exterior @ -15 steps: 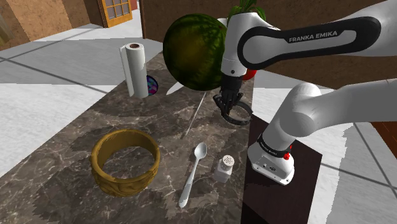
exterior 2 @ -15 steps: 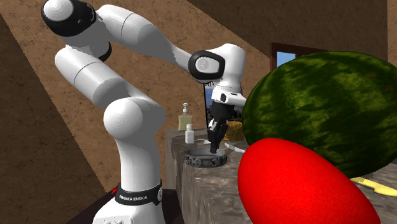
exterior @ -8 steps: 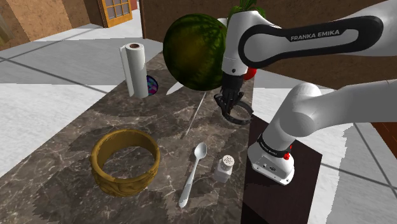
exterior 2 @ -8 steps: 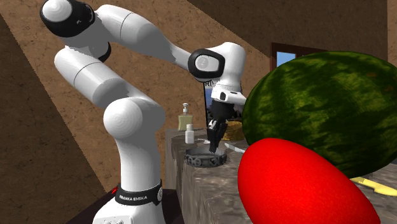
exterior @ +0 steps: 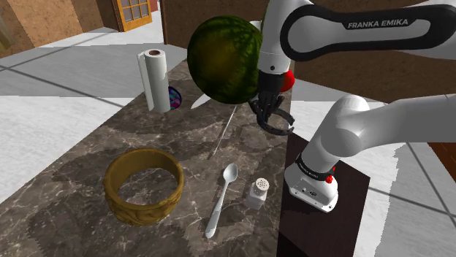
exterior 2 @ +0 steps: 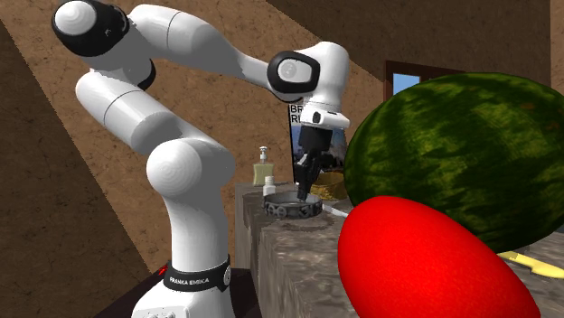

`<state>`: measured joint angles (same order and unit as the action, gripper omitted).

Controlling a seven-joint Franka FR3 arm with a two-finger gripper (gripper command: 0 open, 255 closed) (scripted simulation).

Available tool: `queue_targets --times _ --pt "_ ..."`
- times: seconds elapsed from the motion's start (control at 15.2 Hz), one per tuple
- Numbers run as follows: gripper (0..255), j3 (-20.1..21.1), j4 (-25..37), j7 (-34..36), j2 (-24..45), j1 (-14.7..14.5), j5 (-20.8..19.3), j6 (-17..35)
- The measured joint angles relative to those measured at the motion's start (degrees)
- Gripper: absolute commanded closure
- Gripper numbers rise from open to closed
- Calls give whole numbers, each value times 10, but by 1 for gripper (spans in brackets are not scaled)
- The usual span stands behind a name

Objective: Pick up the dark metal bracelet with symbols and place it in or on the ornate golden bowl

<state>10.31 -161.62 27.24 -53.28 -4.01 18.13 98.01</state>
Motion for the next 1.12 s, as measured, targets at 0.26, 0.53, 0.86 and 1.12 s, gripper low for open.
queue_targets --times 0.26,0.53,0.86,1.12 --pt "255 -7 29 5 -4 3 -7 -33" --pt "255 -11 60 12 -7 4 -12 -66" --pt "255 -19 97 16 -6 7 -20 -102" --pt "255 -23 130 22 -2 7 -23 -130"
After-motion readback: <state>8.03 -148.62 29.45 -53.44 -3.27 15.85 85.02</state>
